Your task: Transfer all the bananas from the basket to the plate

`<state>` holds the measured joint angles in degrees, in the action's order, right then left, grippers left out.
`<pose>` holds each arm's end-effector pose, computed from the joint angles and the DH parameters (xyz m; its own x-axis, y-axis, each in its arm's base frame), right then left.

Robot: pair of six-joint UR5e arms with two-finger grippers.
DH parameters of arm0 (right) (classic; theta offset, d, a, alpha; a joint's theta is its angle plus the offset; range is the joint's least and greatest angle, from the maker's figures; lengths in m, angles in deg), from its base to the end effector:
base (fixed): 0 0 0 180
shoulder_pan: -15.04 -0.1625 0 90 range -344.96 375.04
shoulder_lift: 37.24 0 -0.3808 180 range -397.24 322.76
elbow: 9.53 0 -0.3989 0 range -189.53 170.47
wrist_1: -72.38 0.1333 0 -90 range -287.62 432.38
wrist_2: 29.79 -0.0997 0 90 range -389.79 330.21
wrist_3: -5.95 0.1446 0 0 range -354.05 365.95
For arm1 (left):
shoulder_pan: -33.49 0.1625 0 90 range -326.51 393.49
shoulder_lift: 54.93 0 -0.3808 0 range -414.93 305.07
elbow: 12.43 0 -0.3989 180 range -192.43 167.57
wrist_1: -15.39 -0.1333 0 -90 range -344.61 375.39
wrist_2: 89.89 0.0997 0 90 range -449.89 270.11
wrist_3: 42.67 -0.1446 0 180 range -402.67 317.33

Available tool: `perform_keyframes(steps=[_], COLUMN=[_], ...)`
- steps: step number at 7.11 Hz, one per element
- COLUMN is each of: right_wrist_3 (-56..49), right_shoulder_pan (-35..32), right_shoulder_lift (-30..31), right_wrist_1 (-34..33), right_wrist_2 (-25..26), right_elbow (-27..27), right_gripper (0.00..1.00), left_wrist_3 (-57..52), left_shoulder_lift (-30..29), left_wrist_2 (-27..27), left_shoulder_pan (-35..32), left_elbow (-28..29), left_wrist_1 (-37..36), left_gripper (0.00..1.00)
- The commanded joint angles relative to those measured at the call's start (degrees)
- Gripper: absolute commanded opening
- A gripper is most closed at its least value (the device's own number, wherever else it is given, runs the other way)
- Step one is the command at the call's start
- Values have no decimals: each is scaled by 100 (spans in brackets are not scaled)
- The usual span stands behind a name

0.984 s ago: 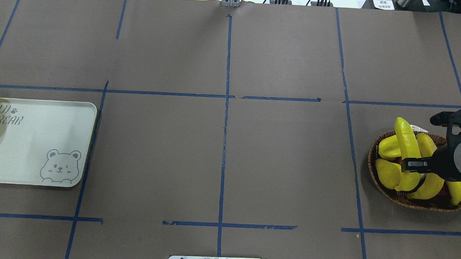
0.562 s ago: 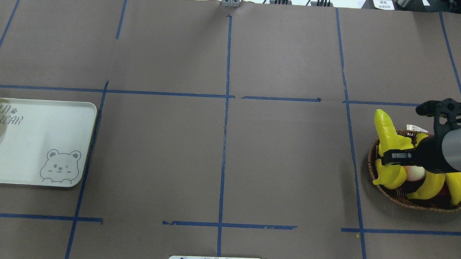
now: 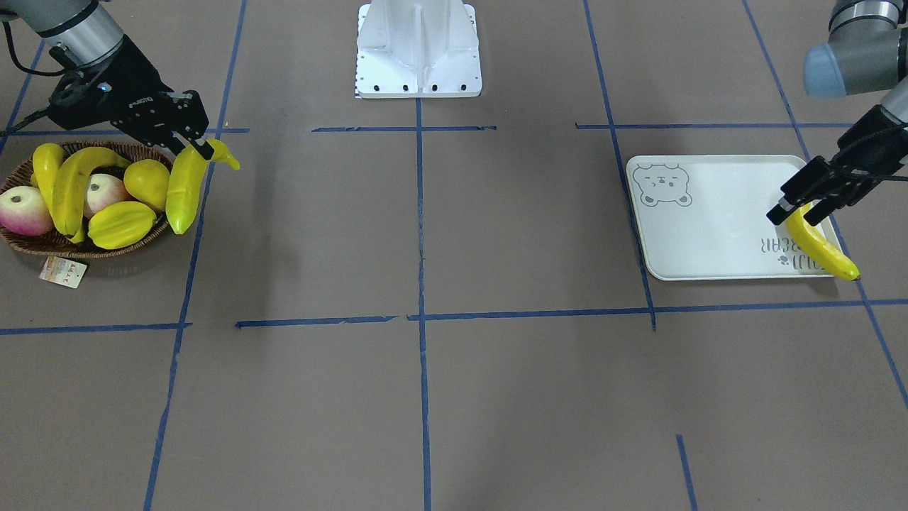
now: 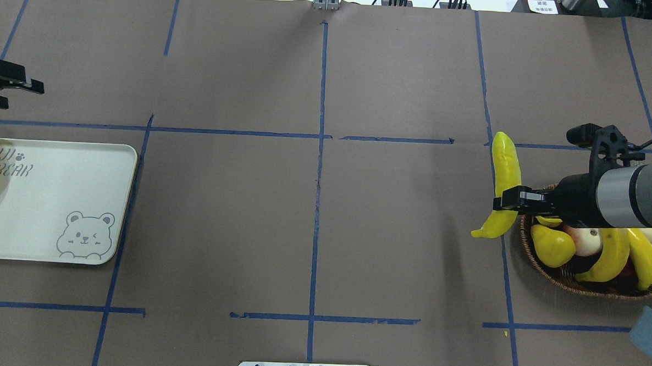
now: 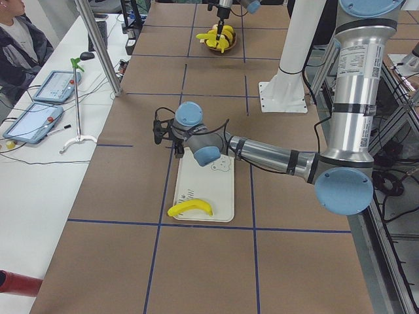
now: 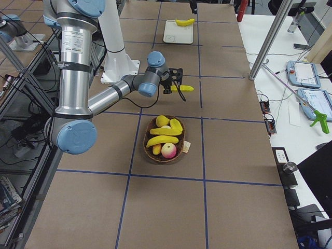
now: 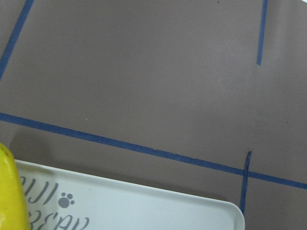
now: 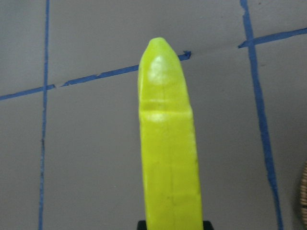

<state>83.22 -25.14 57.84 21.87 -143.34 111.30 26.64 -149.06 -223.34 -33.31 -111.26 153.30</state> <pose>-0.3239 -0.3724 0.3335 0.3814 0.0577 0.9226 -0.2360 0.9710 0.0369 0.1881 -0.5247 0.4169 0.3315 -0.1224 -0.9355 0.3351 0.9422 -0.0046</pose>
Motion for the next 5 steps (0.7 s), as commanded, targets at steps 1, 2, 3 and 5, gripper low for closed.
perform_keyframes(steps=[1, 2, 3, 5], right_wrist_3=[586, 788, 1277, 1335], right_shoulder_pan=[195, 361, 702, 1151], right_shoulder_lift=[-278, -671, -1067, -1649], right_wrist_1=[962, 982, 1025, 1026], right_wrist_2=[-9, 26, 139, 840], right_elbow=[-375, -515, -621, -807], right_gripper=[5, 5, 5, 5], left_wrist_3=[843, 1465, 2132, 2638], left_shoulder_lift=[-639, -1085, -1481, -2001], left_wrist_2=[-6, 11, 46, 82], left_shoulder_pan=[524, 1137, 1413, 1635], left_elbow=[-75, -128, -128, -128], left_wrist_1=[306, 298, 281, 272], left_gripper=[100, 100, 100, 100])
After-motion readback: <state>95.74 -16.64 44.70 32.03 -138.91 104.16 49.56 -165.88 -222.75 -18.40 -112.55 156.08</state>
